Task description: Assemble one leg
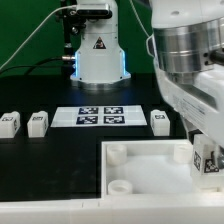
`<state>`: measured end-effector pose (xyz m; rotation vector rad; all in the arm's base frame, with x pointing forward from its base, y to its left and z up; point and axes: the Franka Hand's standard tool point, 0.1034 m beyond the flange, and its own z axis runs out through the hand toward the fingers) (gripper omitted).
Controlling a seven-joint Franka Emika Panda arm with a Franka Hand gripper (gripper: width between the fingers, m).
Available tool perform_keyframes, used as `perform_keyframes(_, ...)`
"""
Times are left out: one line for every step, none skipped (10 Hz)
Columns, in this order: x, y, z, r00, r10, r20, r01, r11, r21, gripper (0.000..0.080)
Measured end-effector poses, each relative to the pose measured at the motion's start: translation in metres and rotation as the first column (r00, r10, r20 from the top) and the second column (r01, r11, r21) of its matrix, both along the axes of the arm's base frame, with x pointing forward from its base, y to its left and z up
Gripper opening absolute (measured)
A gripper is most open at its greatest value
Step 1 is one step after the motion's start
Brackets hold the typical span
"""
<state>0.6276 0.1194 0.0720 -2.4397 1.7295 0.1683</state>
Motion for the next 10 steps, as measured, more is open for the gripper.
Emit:
perform_keyframes(0.0001,0.0032,0.0014,0.987,0.159,0.019,-0.159,0.987,-0.011,0.0614)
perform_keyframes(0.0017,0.0073,0.0034,0.941,0.335,0.052,-0.334,0.942,-0.033,0.0642)
perform_keyframes(0.0014,0.0078,0.0030,0.901,0.428,0.066,-0.426,0.904,-0.038,0.0642)
perform_keyframes(0.0016,0.0071,0.0029,0.867,0.492,0.076,-0.490,0.871,-0.042,0.0648)
perform_keyframes(0.0016,0.0066,0.0029,0.801,0.591,0.093,-0.589,0.807,-0.052,0.0648)
perform_keyframes(0.0017,0.0062,0.0028,0.740,0.665,0.105,-0.662,0.747,-0.061,0.0649)
perform_keyframes(0.0017,0.0050,0.0022,0.645,0.756,0.110,-0.752,0.654,-0.082,0.0649)
perform_keyframes(0.0035,0.0014,0.0011,0.466,0.878,0.105,-0.871,0.477,-0.122,0.0649)
perform_keyframes(0.0066,-0.0017,0.0018,0.364,0.925,0.109,-0.916,0.377,-0.140,0.0649)
perform_keyframes(0.0060,-0.0014,0.0014,0.360,0.927,0.109,-0.917,0.373,-0.139,0.0636)
